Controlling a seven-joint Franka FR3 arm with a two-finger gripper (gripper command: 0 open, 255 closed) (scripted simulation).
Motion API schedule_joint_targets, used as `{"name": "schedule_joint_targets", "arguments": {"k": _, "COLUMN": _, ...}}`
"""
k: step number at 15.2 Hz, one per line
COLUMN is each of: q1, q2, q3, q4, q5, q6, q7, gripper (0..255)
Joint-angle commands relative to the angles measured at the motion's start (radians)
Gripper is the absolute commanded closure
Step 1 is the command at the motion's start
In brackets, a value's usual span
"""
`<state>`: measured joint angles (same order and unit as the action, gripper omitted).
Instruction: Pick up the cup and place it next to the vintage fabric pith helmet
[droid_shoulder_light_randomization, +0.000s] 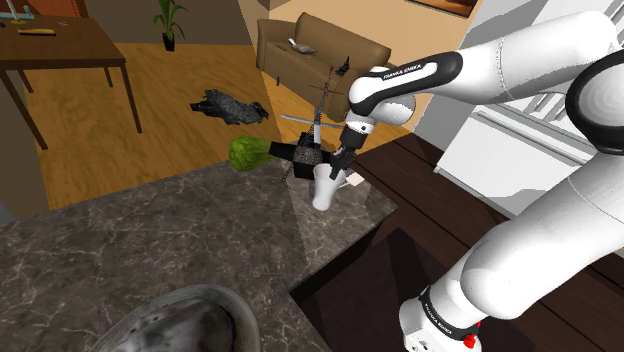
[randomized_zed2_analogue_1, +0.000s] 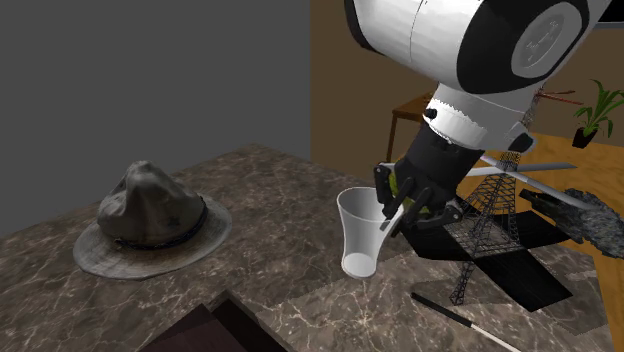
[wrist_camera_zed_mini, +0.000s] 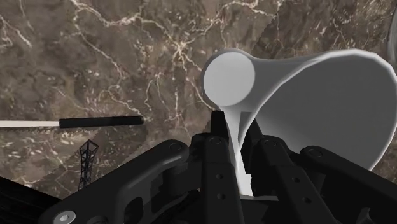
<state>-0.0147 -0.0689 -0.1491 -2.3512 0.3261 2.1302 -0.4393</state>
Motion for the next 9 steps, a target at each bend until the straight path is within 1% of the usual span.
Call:
{"name": "schedule_joint_targets", "arguments": {"k": 1, "q1": -0.001, "q2": -0.018, "q3": 0.0, "q4": 0.011, "q5": -0.009, "q6": -0.028, "q7": 0.013, "gripper": 255}}
{"name": "schedule_joint_targets", "arguments": {"k": 9, "q1": -0.005, "q2": -0.074, "q3": 0.0, "q4": 0.064, "q5": -0.035, "q6": -0.13, "q7": 0.052, "gripper": 255}}
